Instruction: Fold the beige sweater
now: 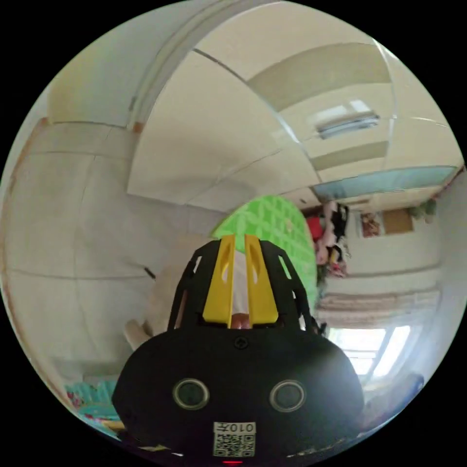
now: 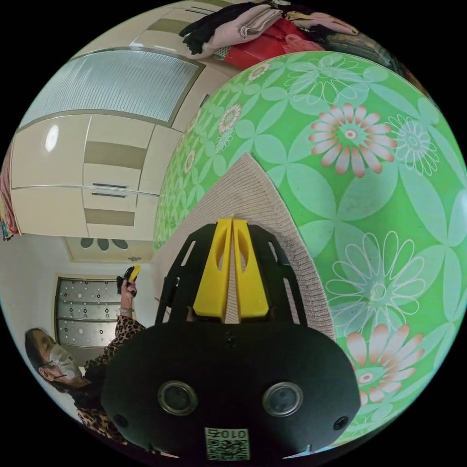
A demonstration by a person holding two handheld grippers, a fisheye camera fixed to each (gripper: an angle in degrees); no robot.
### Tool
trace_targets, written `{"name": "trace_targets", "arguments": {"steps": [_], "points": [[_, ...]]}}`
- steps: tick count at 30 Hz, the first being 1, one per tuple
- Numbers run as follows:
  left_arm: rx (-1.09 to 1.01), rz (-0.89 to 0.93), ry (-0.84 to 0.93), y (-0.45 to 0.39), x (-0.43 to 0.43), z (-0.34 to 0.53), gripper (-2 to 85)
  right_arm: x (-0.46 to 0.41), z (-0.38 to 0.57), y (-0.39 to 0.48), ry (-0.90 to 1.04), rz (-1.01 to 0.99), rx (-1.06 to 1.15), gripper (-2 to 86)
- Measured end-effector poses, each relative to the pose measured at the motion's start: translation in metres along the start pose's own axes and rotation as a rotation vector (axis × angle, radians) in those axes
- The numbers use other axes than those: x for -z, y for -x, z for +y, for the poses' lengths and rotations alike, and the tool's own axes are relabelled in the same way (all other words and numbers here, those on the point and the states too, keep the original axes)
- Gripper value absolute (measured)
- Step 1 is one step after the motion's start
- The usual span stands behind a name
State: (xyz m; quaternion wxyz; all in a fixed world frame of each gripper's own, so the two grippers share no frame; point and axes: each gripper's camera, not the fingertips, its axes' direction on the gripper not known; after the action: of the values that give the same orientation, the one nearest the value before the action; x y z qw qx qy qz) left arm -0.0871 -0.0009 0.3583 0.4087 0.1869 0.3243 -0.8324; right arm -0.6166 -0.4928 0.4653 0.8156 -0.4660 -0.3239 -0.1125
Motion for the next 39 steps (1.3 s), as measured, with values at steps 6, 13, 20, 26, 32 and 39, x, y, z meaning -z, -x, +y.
{"name": "trace_targets", "arguments": {"steps": [6, 13, 20, 26, 32, 39], "points": [[-0.321, 0.013, 0.164, -0.052, -0.055, 0.113, 4.5, 0.037, 0.028, 0.024, -0.062, 0.148, 0.088, 2.5], [-0.438, -0.007, 0.349, -0.079, -0.153, 0.246, 3.2, 0.015, 0.023, 0.057, 0.029, 0.173, 0.161, 2.3], [-0.335, -0.006, 0.379, -0.064, -0.228, 0.303, 0.6, 0.022, 0.011, 0.051, 0.039, 0.227, 0.133, 1.5], [-0.261, 0.025, 0.267, -0.076, -0.272, 0.331, -0.1, 0.052, -0.006, 0.047, 0.032, 0.319, 0.099, 1.3], [-0.207, 0.221, 0.396, -0.085, -0.343, 0.338, -0.1, 0.081, 0.004, 0.044, -0.043, 0.322, 0.01, 2.0], [-0.485, 0.222, 0.309, -0.096, -0.273, 0.387, 1.2, 0.133, 0.153, 0.072, 0.157, 0.102, 0.391, 5.7]]}}
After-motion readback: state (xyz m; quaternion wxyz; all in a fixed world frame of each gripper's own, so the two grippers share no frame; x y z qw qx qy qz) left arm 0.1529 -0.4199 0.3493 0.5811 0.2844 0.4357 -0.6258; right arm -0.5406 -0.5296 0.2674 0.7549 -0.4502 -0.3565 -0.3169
